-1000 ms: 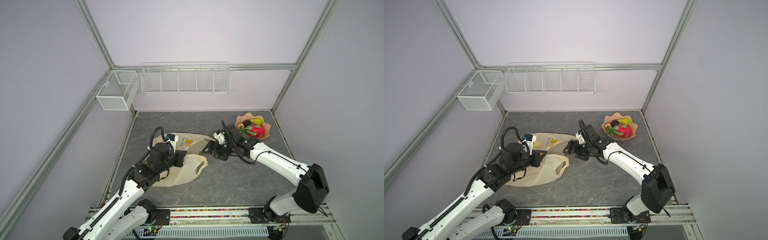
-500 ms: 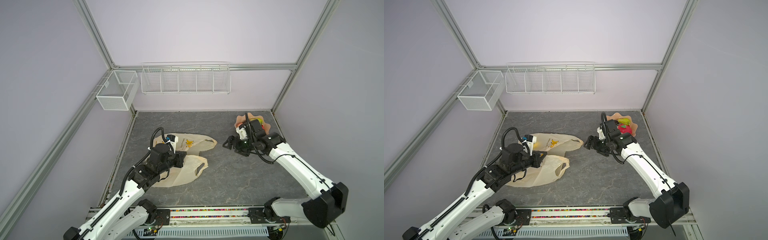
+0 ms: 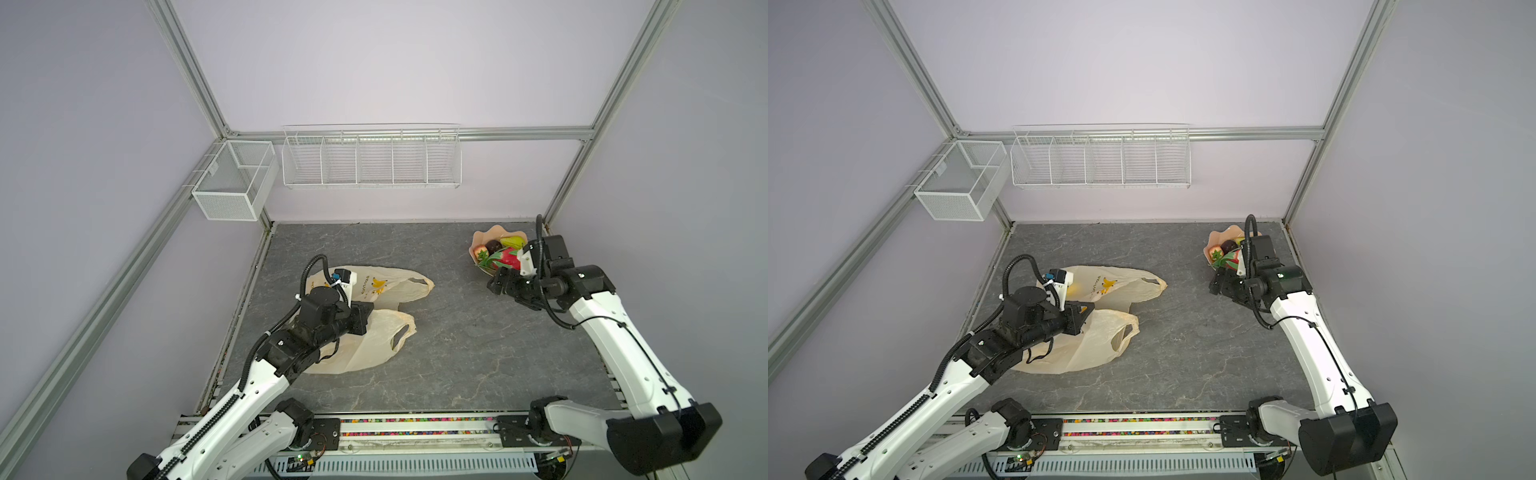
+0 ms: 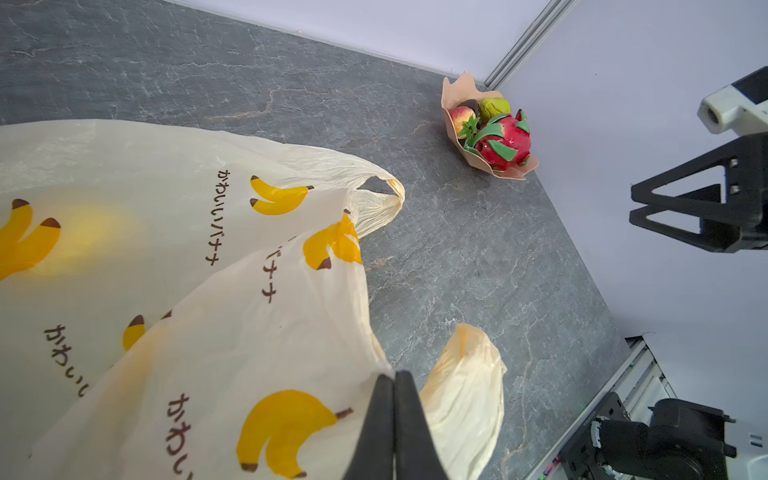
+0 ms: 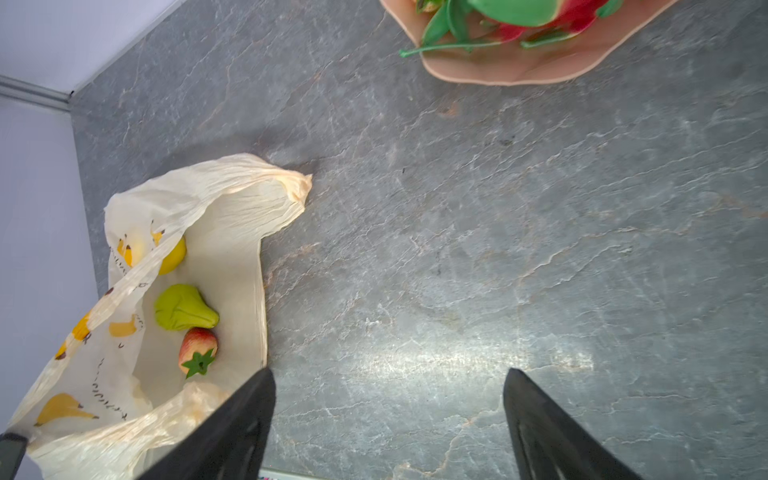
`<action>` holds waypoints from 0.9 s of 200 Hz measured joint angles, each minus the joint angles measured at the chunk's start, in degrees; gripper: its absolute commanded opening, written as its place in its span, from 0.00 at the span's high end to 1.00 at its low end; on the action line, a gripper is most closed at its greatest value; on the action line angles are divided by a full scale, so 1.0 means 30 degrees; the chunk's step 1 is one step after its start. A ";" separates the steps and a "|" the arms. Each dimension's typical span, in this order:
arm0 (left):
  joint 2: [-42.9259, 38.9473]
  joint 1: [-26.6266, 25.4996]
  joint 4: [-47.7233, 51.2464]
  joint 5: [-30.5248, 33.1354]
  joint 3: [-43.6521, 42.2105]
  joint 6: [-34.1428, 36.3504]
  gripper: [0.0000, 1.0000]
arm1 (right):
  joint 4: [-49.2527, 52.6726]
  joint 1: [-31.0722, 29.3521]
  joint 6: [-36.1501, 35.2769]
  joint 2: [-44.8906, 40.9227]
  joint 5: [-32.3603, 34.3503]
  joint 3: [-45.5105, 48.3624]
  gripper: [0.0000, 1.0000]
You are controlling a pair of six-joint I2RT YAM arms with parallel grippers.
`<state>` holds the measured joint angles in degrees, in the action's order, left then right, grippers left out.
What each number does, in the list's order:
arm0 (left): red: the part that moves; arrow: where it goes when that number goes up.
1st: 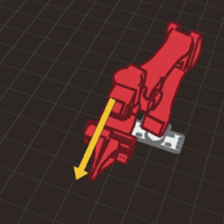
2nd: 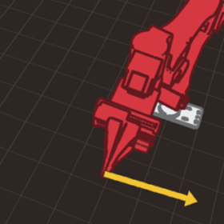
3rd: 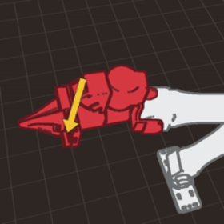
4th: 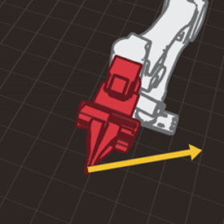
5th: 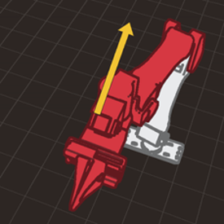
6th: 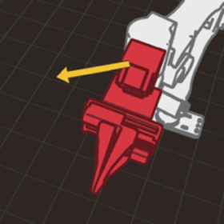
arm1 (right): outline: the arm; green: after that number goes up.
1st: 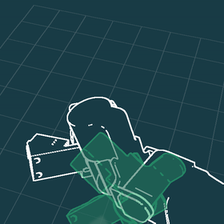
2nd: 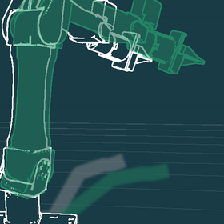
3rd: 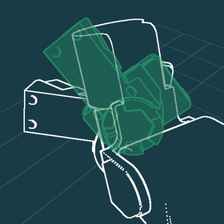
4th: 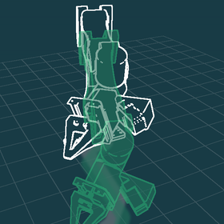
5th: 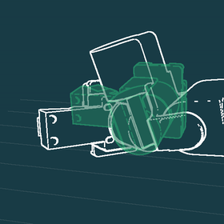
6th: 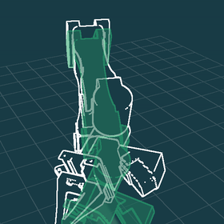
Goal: Place the fruits into the plastic bag
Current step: 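Withdraw the open right gripper from the bag toward the bowl, then lower the right gripper into the bowl and grasp the green pear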
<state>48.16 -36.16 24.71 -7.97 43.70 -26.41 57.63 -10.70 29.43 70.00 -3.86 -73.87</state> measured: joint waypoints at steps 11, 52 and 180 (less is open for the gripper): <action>-0.0015 0.0000 0.0007 0.0000 0.0000 -0.0007 1.00 | 0.0036 0.0597 -0.0357 0.0146 0.0328 -0.0350 0.12; -0.0124 0.0000 0.0007 0.0000 0.0000 -0.0015 1.00 | -0.0204 0.2506 -0.1756 0.2157 0.1188 -0.2106 0.12; 0.0080 0.0000 0.0284 0.0073 0.0000 -0.0743 1.00 | -0.3504 0.6761 -0.2441 1.4783 0.0087 -1.1271 0.12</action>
<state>48.40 -36.16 25.56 -7.75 43.70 -28.64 47.11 9.58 22.11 114.34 -3.60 -107.68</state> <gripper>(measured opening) 0.047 0.882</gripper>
